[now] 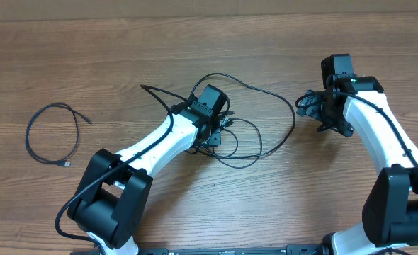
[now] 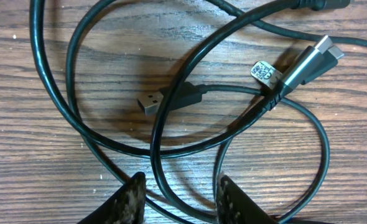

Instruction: Untangle cables

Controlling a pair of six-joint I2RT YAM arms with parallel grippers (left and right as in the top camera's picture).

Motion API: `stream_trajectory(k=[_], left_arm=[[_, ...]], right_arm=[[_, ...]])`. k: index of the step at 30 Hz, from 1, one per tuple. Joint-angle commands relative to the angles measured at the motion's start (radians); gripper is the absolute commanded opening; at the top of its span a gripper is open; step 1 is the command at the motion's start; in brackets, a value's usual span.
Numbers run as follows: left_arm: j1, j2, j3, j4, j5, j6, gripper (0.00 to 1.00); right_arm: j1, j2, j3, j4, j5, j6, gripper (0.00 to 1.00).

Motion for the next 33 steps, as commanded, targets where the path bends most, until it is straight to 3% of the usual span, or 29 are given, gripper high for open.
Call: stream_trajectory(k=[1, 19, 21, 24, 33], left_arm=[[-0.006, 0.0, -0.002, 0.002, -0.018, -0.008, 0.39], [-0.025, 0.09, -0.018, 0.028, -0.018, -0.018, 0.38], [-0.025, 0.092, -0.018, 0.029, -0.018, -0.018, 0.31], [-0.025, 0.092, -0.018, 0.031, -0.018, -0.018, 0.04], [-0.024, -0.028, -0.001, 0.009, -0.037, -0.016, 0.04]], right_arm=[[0.003, 0.005, -0.005, 0.001, 0.014, -0.001, 1.0], [0.003, 0.005, -0.005, 0.001, 0.014, -0.001, 1.0], [0.003, 0.005, -0.005, 0.001, 0.014, -0.001, 1.0], [0.003, 0.005, -0.005, 0.001, 0.014, -0.001, 1.0], [0.003, 0.005, -0.005, 0.001, 0.014, -0.001, 1.0]])
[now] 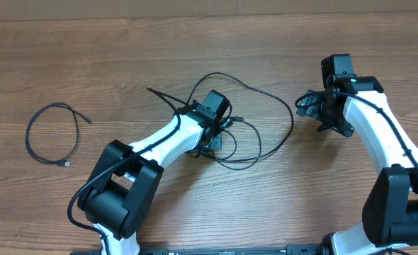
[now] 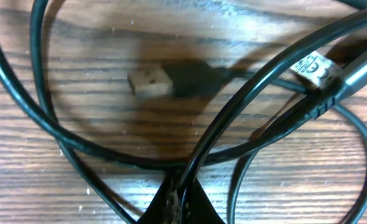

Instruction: Untangle cables

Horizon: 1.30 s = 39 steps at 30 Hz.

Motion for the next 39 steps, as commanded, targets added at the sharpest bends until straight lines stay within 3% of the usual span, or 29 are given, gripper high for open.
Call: stream_trajectory(k=[1, 9, 16, 34, 39], left_arm=[[-0.01, -0.134, 0.012, -0.006, -0.035, -0.002, 0.04], [-0.009, -0.467, 0.012, 0.032, -0.086, -0.002, 0.04], [-0.008, -0.644, 0.012, 0.029, -0.129, -0.002, 0.04], [-0.008, -0.51, 0.012, -0.098, -0.126, -0.002, 0.04], [-0.008, -0.426, 0.012, -0.123, -0.056, -0.002, 0.04]], right_arm=[[0.003, 0.005, -0.005, 0.001, 0.014, -0.001, 1.0], [0.003, 0.005, -0.005, 0.001, 0.014, -0.001, 1.0], [0.003, 0.005, -0.005, 0.001, 0.014, -0.001, 1.0], [0.003, 0.005, -0.005, 0.001, 0.014, -0.001, 1.0], [0.003, 0.005, -0.005, 0.001, 0.014, -0.001, 1.0]])
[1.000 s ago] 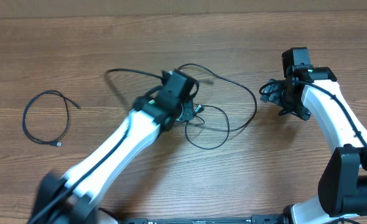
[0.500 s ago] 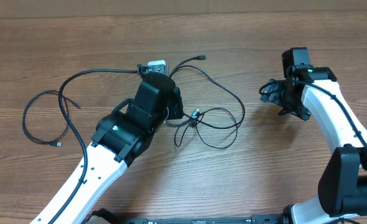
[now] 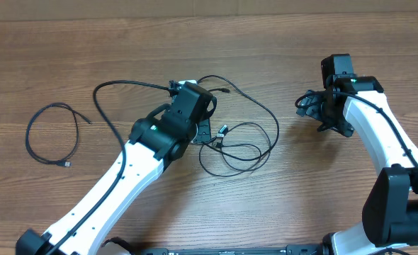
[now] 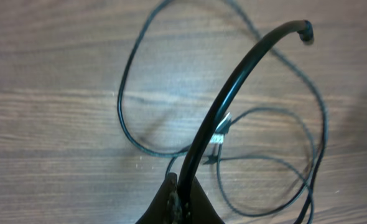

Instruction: Untangle cables

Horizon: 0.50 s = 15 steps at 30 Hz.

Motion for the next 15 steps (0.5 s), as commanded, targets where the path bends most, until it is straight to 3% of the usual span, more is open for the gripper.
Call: stream_trajectory(k=[1, 15], left_arm=[[-0.009, 0.065, 0.01, -0.018, 0.063, -0.003, 0.04], [-0.007, 0.259, 0.01, -0.029, 0.221, 0.006, 0.04]], right_arm=[[0.003, 0.005, -0.005, 0.001, 0.014, 0.0, 1.0], [0.003, 0.005, -0.005, 0.001, 0.014, 0.0, 1.0]])
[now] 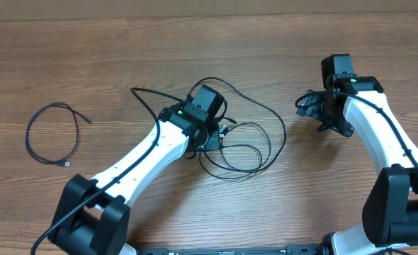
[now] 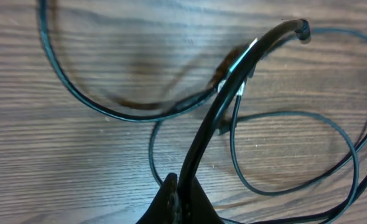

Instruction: Untangle cables

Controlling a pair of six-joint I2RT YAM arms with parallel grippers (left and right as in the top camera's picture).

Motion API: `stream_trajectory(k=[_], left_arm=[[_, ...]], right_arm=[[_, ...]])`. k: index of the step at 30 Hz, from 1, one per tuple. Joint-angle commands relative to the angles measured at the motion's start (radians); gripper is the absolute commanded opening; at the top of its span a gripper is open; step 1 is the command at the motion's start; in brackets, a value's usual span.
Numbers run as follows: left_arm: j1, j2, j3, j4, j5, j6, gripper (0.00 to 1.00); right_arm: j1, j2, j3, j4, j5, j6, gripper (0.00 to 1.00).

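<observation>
A tangle of black cables point(image 1: 246, 142) lies in loose loops at the middle of the wooden table point(image 1: 195, 42). My left gripper point(image 1: 207, 119) hangs over the tangle's left part. In the left wrist view that gripper point(image 2: 178, 186) is shut on one black cable point(image 2: 233, 71), which rises from the jaws toward the upper right. Thin loops point(image 2: 295, 155) lie on the wood below it, and a silver plug point(image 2: 233, 90) shows beside the held cable. My right gripper point(image 1: 317, 108) stands at the right by a dark cable bundle point(image 1: 304, 103); its jaws are not readable from above.
A separate black cable point(image 1: 49, 134) lies coiled by itself at the far left. One strand of the tangle reaches out to the left, ending at about point(image 1: 134, 91). Both white arms stretch in from the near edge.
My left gripper, still shut on the cable, has moved right and down toward the table. The strand that reached far out to the left has drawn back closer to the tangle.
First my left gripper was open just above the tangle with a cable between its fingers. Then it was shut on that cable. Later it was higher and further left, with a strand spread out leftward. Now it is low over the tangle again. The right arm stayed still.
</observation>
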Motion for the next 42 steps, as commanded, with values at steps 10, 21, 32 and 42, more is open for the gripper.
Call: stream_trajectory(k=[10, 21, 32, 42], left_arm=[[-0.006, 0.004, 0.01, -0.014, -0.08, 0.006, 0.31], [-0.055, 0.005, 0.01, 0.019, 0.219, 0.195, 0.21], [-0.149, 0.079, 0.01, 0.148, 0.22, 0.193, 0.26], [-0.219, 0.238, 0.01, 0.351, 0.221, 0.117, 0.32]], right_arm=[[0.003, 0.005, -0.005, 0.001, 0.015, -0.001, 1.0], [0.003, 0.005, -0.005, 0.001, 0.015, 0.0, 1.0], [0.003, 0.005, -0.005, 0.001, 0.015, 0.0, 1.0], [0.003, 0.005, -0.005, 0.001, 0.015, -0.001, 1.0]])
